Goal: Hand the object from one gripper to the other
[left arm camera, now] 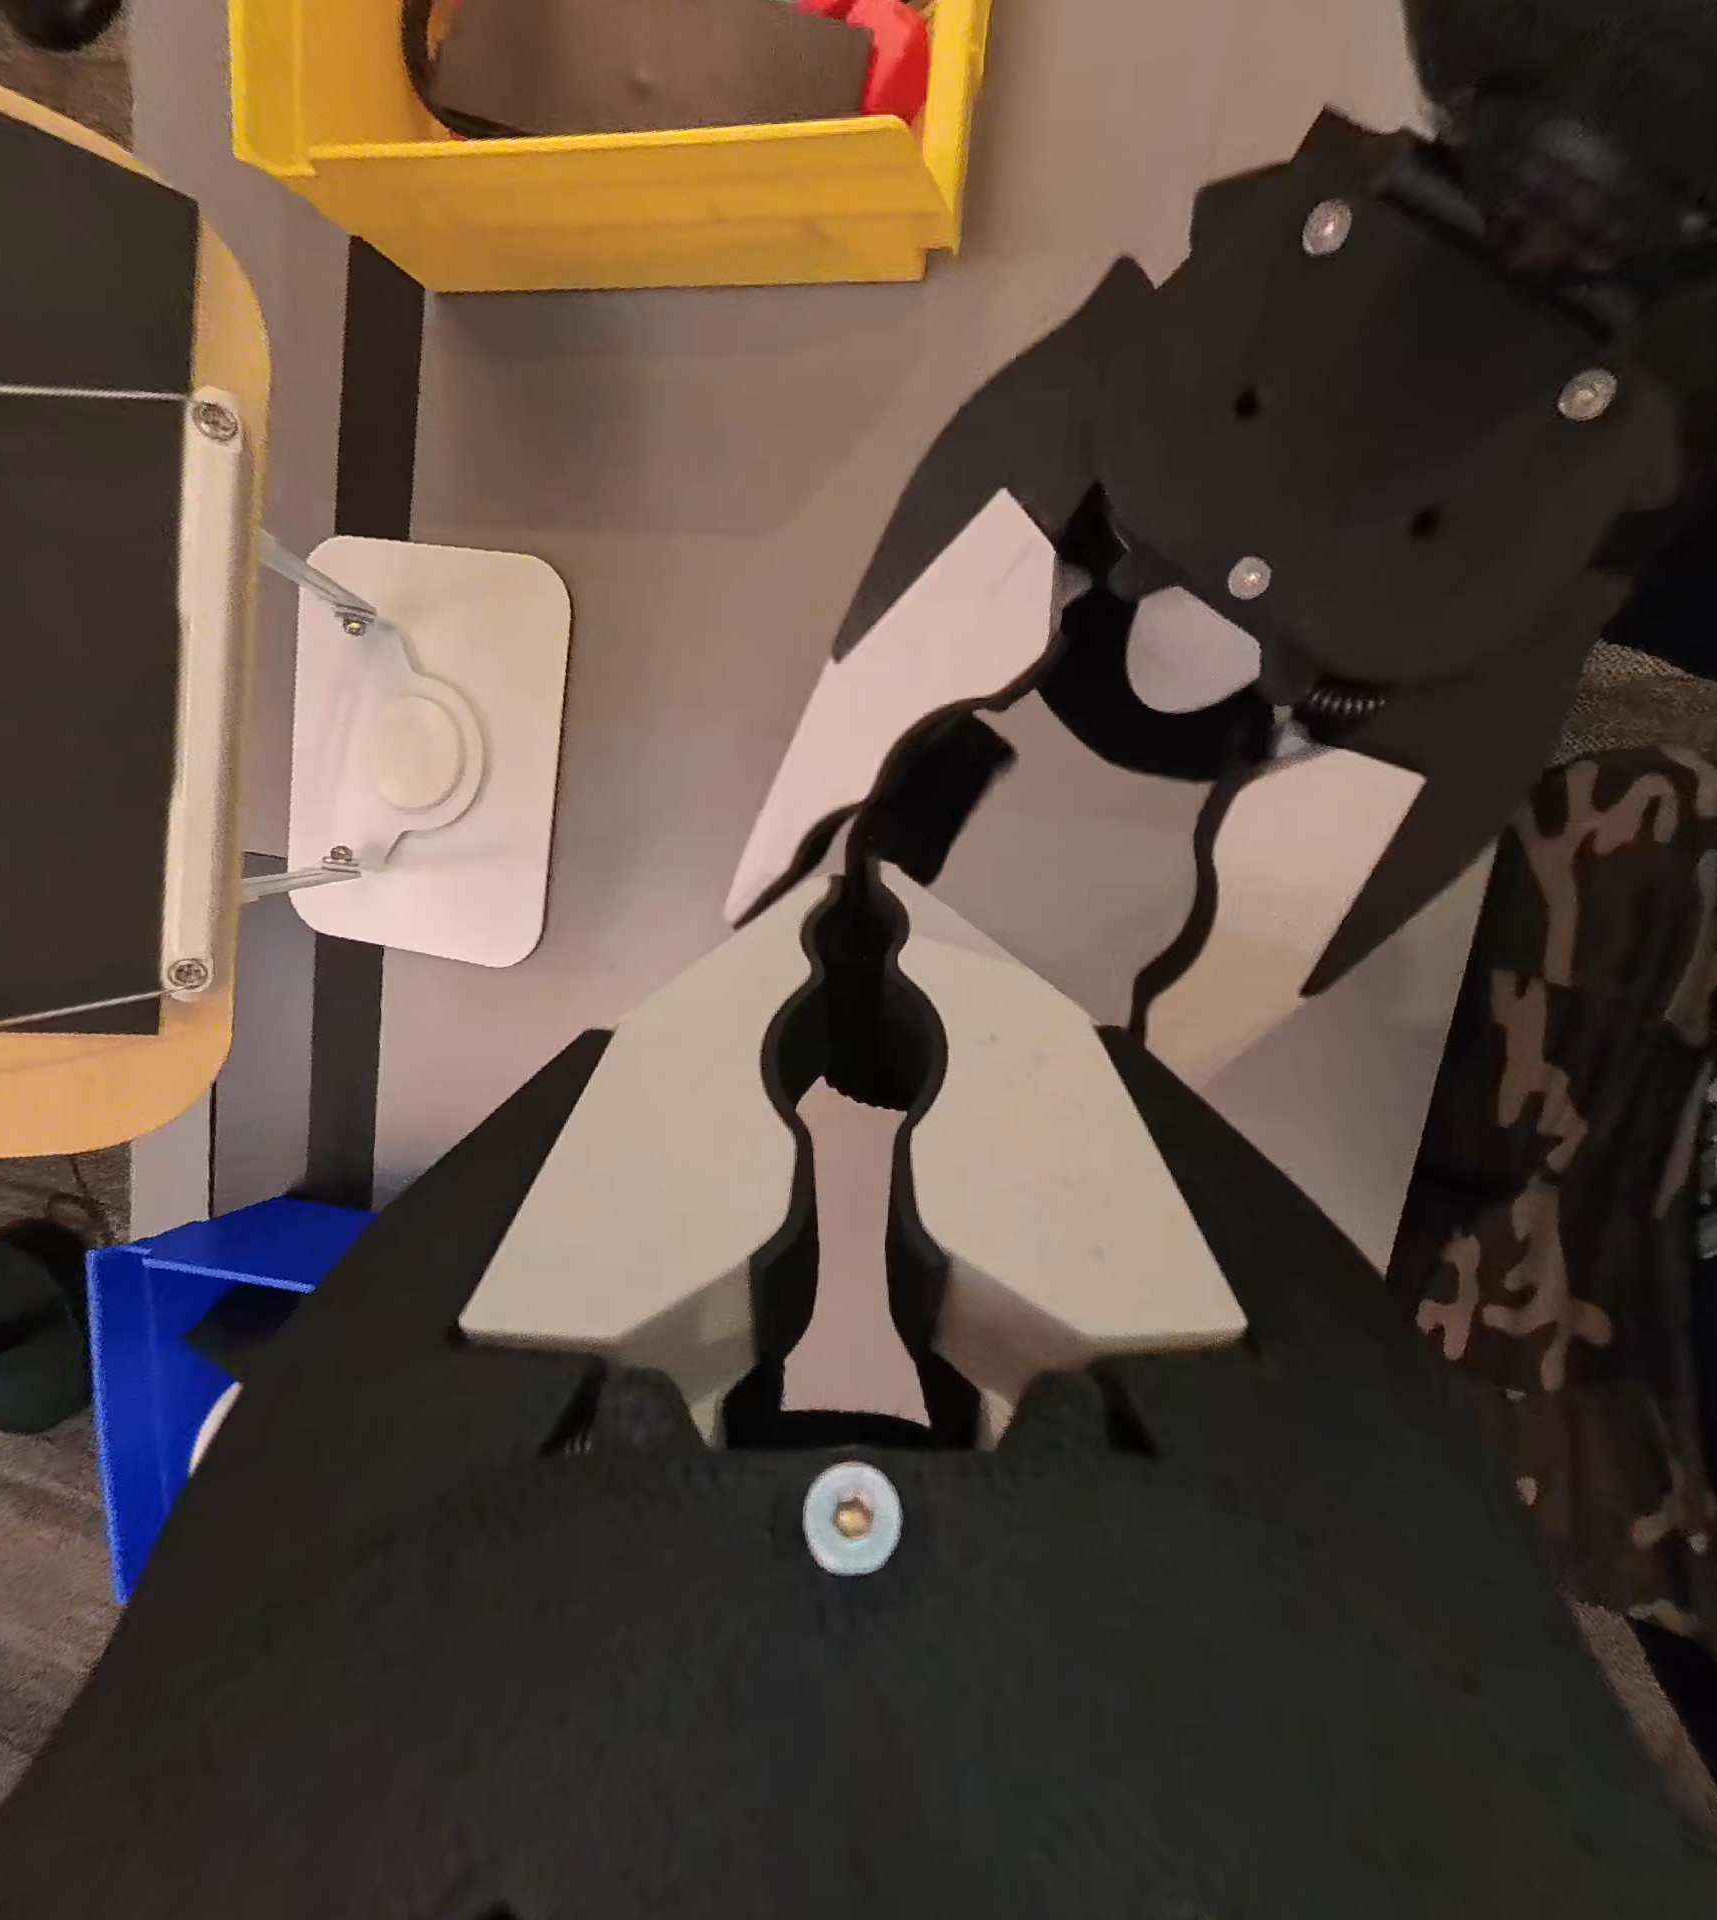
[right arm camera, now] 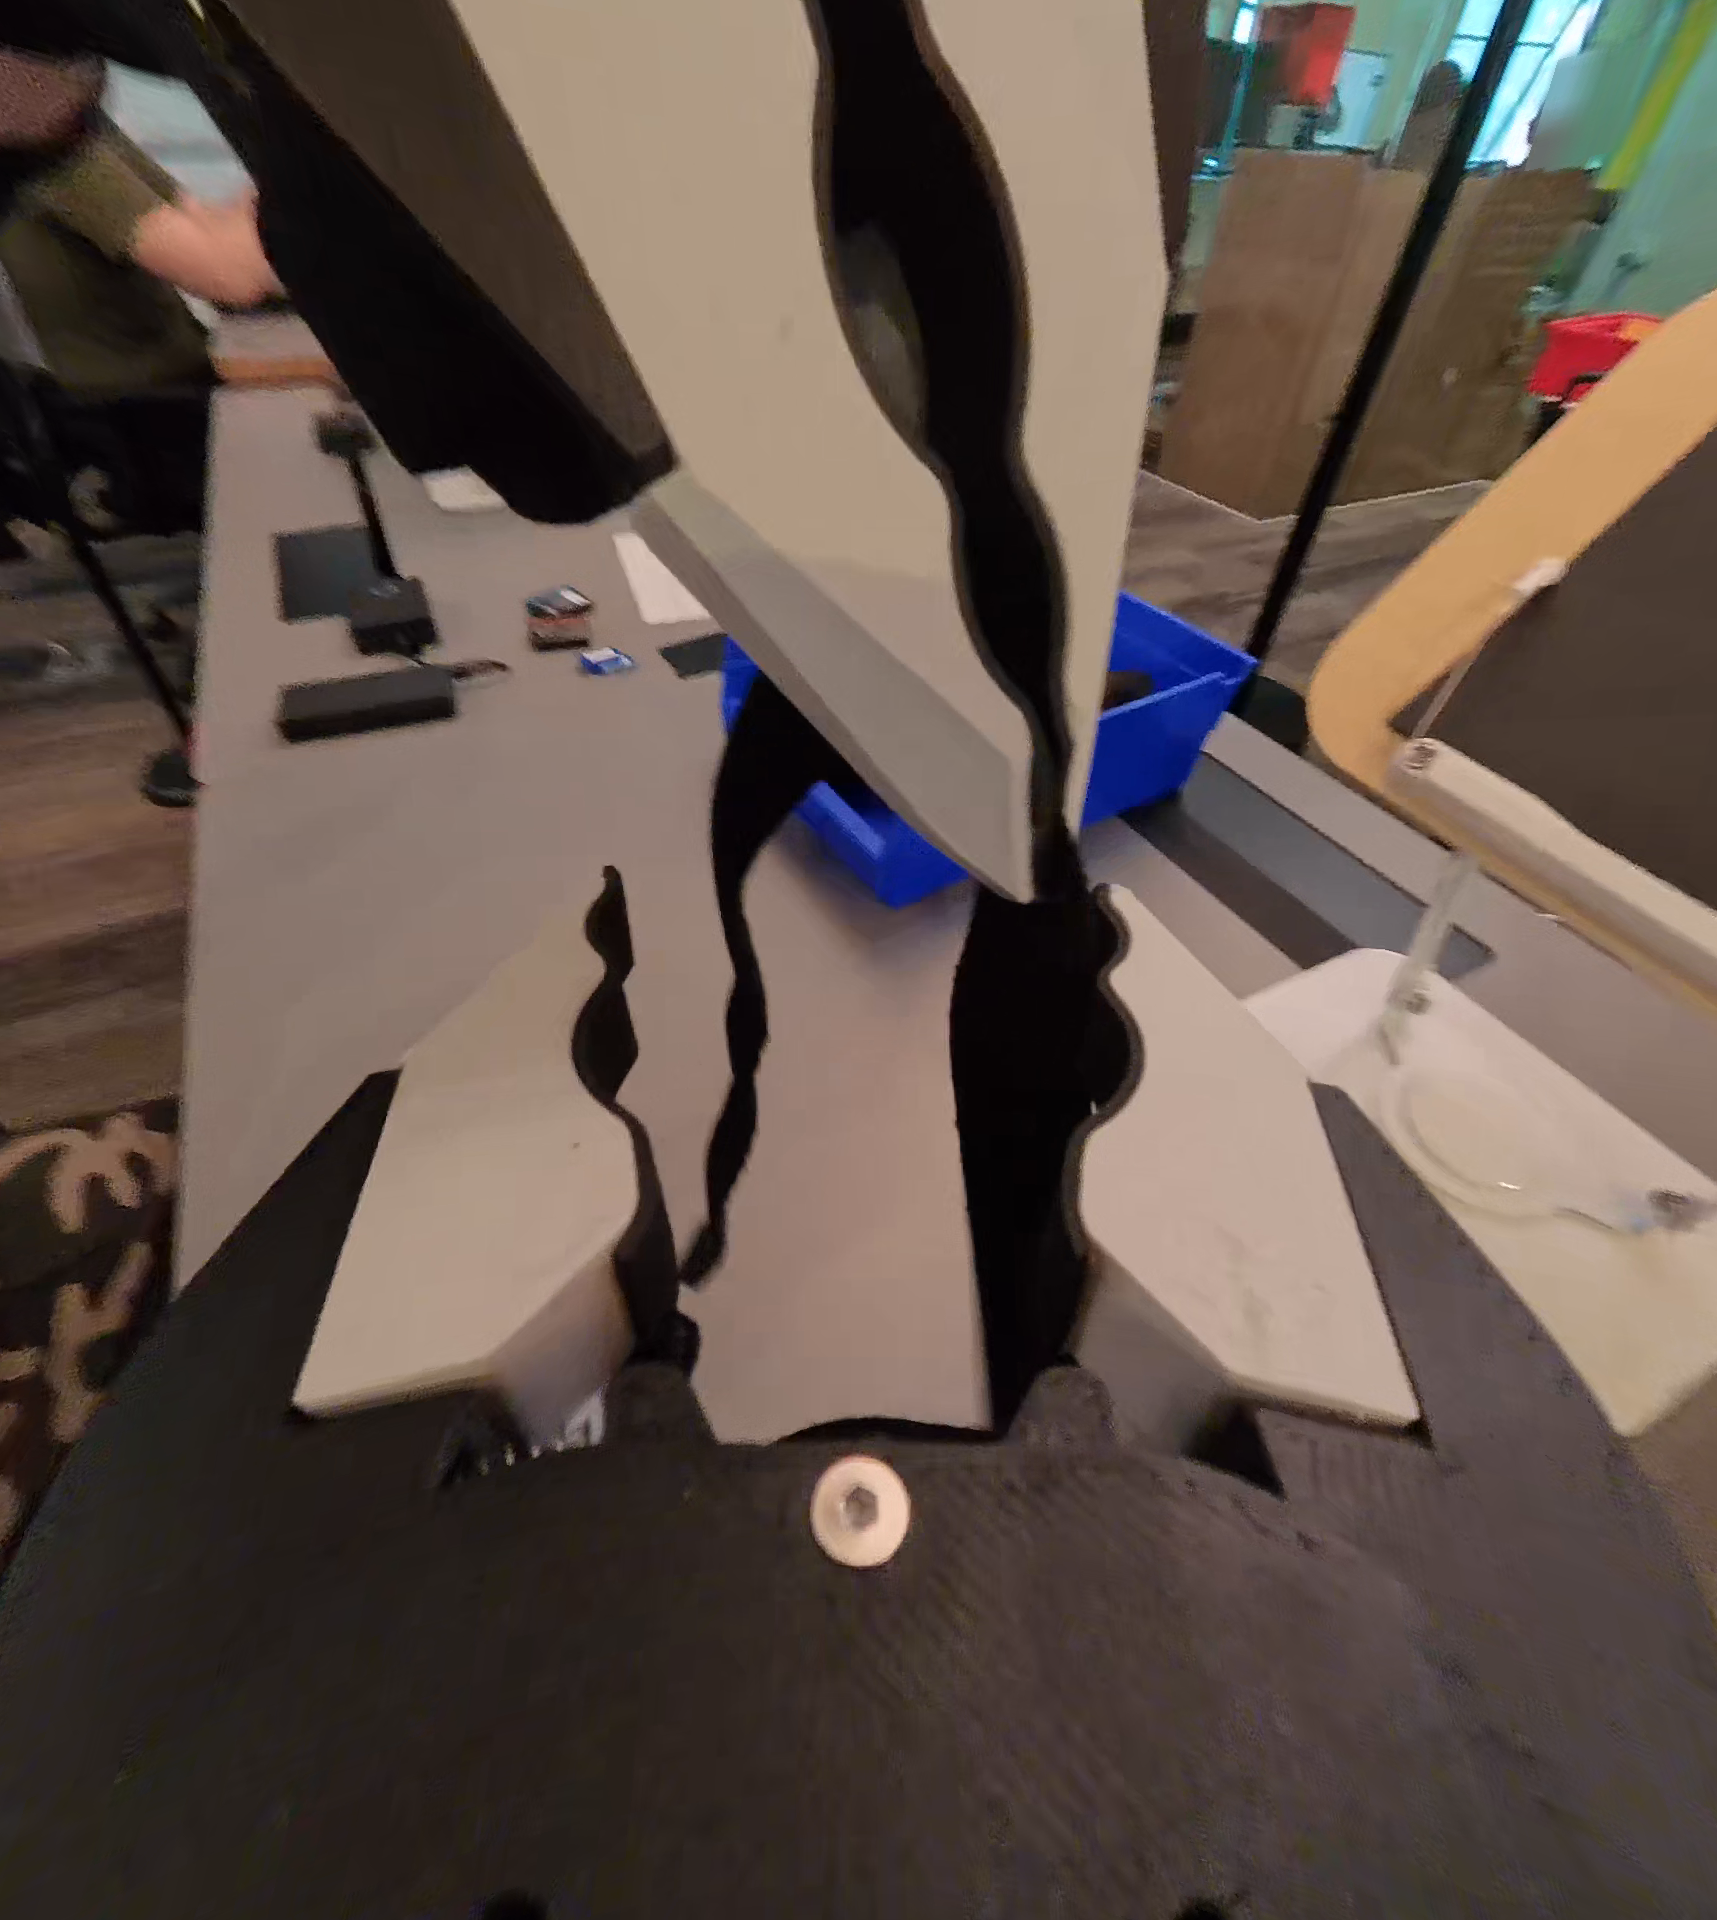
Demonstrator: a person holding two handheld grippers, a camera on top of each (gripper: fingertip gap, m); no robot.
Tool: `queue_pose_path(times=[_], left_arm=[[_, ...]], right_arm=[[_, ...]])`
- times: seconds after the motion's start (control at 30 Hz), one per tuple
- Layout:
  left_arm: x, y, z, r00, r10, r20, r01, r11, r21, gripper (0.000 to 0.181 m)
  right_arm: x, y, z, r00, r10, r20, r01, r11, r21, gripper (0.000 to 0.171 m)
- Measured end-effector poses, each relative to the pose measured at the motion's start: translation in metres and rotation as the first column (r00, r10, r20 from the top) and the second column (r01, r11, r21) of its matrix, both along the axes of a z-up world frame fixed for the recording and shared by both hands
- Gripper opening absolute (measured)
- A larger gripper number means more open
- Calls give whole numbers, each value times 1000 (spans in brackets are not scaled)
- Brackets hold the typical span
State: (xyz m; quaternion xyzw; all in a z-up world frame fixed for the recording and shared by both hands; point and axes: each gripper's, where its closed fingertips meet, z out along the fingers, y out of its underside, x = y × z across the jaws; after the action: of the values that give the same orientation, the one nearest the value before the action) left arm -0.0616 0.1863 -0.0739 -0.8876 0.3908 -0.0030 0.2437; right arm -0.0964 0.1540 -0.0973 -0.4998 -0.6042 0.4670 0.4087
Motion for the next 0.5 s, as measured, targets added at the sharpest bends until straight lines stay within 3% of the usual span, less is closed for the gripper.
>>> queue_pose_path(times=[0.13, 0.27, 0.4, 0.5], left_arm=[[0, 0, -5, 1000, 13, 5, -13, 1000, -26, 0], [2, 0, -5, 1000, -13, 2, 13, 999, -37, 2], [4, 4, 3, 1000, -30, 5, 30, 1000, -1, 12], [6, 11, 18, 998, -43, 43, 39, 996, 80, 51]], right_arm=[[-4, 10, -6, 998, -60, 33, 61, 997, -56, 63], [-4, 12, -8, 999, -47, 15, 48, 992, -114, 0], [-1, 10, -3, 1000, -11, -29, 6, 987, -159, 0], [3, 9, 8, 995, 29, -100, -56, 958, -281, 0]])
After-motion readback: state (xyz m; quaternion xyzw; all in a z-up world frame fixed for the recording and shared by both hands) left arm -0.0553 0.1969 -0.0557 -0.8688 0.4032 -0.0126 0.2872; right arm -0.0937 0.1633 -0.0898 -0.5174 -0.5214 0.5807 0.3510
